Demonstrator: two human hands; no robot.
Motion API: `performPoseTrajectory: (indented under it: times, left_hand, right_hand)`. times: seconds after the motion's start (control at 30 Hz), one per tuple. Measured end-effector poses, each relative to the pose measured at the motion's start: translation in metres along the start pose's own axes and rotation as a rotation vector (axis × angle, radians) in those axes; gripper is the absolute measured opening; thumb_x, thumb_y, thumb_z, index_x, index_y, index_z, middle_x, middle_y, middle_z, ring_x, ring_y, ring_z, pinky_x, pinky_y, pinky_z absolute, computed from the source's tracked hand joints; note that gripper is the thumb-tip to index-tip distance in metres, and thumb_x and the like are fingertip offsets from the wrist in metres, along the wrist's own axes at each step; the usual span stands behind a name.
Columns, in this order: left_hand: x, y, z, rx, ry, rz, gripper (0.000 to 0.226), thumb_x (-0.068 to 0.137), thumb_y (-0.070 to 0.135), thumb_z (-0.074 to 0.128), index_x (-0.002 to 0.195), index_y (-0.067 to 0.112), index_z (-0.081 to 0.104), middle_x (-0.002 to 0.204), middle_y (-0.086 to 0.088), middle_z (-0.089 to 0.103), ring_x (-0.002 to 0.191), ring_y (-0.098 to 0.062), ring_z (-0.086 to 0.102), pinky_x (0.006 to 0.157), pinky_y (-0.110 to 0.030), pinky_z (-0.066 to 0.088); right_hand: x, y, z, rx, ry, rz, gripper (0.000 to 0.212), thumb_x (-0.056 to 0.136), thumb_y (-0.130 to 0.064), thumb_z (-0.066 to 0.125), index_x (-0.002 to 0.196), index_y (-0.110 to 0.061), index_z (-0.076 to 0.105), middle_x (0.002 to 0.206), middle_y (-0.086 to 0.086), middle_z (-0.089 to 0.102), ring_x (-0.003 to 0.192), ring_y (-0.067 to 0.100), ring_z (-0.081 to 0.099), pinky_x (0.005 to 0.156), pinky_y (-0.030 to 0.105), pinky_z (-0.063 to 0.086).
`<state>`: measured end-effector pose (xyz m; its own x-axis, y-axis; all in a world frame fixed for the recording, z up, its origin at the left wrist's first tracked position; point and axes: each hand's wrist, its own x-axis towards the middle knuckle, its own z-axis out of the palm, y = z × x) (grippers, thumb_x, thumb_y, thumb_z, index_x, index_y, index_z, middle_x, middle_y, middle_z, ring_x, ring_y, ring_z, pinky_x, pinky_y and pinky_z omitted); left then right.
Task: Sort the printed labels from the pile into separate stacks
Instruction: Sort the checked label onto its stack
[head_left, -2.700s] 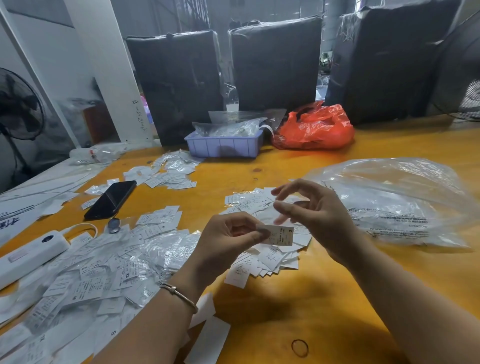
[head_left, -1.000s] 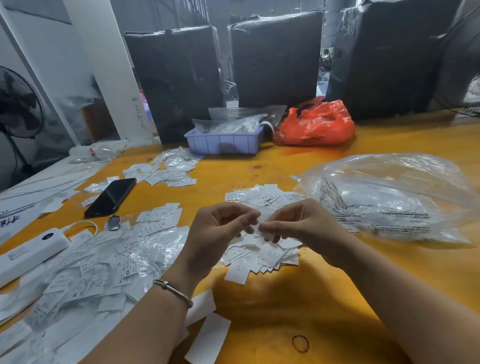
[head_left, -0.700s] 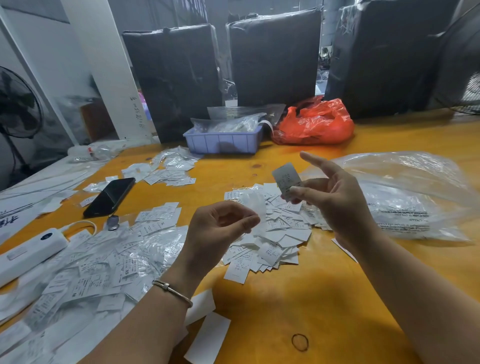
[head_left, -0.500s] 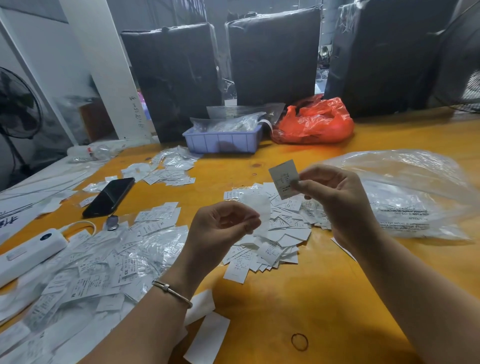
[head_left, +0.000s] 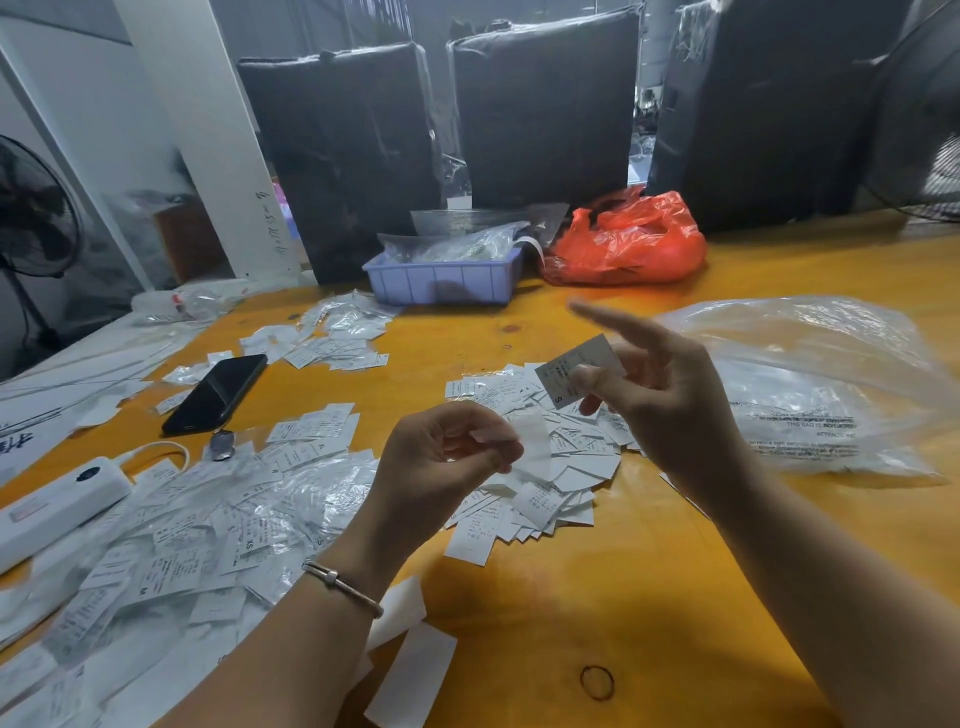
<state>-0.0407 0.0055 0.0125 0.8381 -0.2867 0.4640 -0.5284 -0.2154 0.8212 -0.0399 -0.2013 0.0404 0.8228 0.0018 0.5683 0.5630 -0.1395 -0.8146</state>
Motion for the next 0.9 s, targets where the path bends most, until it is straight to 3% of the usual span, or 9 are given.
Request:
performPoseTrajectory:
  times: [0.07,0.13,0.23,0.4,0.63,0.77,0.9]
  left_hand:
    - [0.0004,-0.0003,0.0004,0.007,0.001,0.001,0.007,0.080,-0.001,0.074,0.085,0.004,0.072,0.080,-0.007,0.072,0.074,-0.023,0.070,0.072,-0.037,0.060]
    - [0.0005,-0.0005,0.0005,0.007,-0.006,0.007,0.007,0.079,0.005,0.076,0.083,0.003,0.071,0.078,-0.006,0.071,0.073,-0.022,0.069,0.070,-0.033,0.060]
    - [0.0003,0.0006,0.0002,0.003,-0.014,0.020,0.017,0.077,0.017,0.075,0.083,0.002,0.070,0.076,-0.006,0.071,0.071,-0.020,0.069,0.067,-0.028,0.057]
    - [-0.0004,0.0019,0.0015,-0.007,-0.061,0.003,0.020,0.078,0.023,0.074,0.081,0.003,0.071,0.072,-0.005,0.069,0.068,-0.019,0.067,0.064,-0.024,0.054]
    - [0.0012,0.0014,0.0016,-0.006,-0.034,0.012,0.014,0.080,0.015,0.072,0.089,0.004,0.073,0.074,-0.003,0.072,0.068,-0.016,0.069,0.064,-0.022,0.055]
    - [0.0010,-0.0002,0.0013,-0.002,-0.036,-0.003,0.006,0.080,0.007,0.074,0.086,0.005,0.073,0.073,-0.003,0.071,0.068,-0.016,0.069,0.063,-0.023,0.055]
    - [0.0002,0.0011,0.0010,0.000,-0.018,0.012,0.013,0.077,0.016,0.075,0.084,0.006,0.072,0.073,-0.005,0.071,0.066,-0.016,0.068,0.062,-0.023,0.055]
  right_hand:
    - [0.0003,-0.0003,0.0022,-0.078,-0.079,0.027,0.028,0.084,0.000,0.060,0.102,-0.015,0.075,0.083,0.003,0.074,0.062,0.008,0.062,0.060,0.022,0.048]
    - [-0.0014,-0.0017,0.0031,-0.056,-0.252,0.069,0.018,0.084,-0.019,0.063,0.094,-0.012,0.076,0.085,0.003,0.075,0.070,0.009,0.065,0.061,0.019,0.049]
    - [-0.0039,-0.0028,0.0050,-0.112,-0.417,0.036,0.022,0.080,-0.032,0.072,0.090,-0.013,0.076,0.086,-0.003,0.075,0.076,0.015,0.070,0.065,0.044,0.053]
    - [-0.0037,0.0000,0.0078,-0.126,-0.371,-0.027,0.006,0.075,-0.028,0.072,0.075,-0.023,0.074,0.069,-0.012,0.072,0.062,0.003,0.066,0.058,0.025,0.054]
    - [-0.0036,0.0038,0.0065,-0.183,-0.373,-0.019,0.010,0.070,-0.031,0.076,0.070,-0.022,0.072,0.067,-0.009,0.072,0.062,0.008,0.067,0.062,0.030,0.053]
    - [-0.0037,0.0036,0.0073,-0.150,-0.349,-0.003,0.017,0.067,-0.028,0.079,0.070,-0.012,0.074,0.069,-0.003,0.073,0.063,0.015,0.068,0.062,0.034,0.054]
    - [-0.0038,0.0039,0.0065,-0.166,-0.359,0.020,0.013,0.071,-0.021,0.079,0.074,-0.010,0.075,0.070,-0.003,0.073,0.066,0.016,0.069,0.064,0.040,0.054]
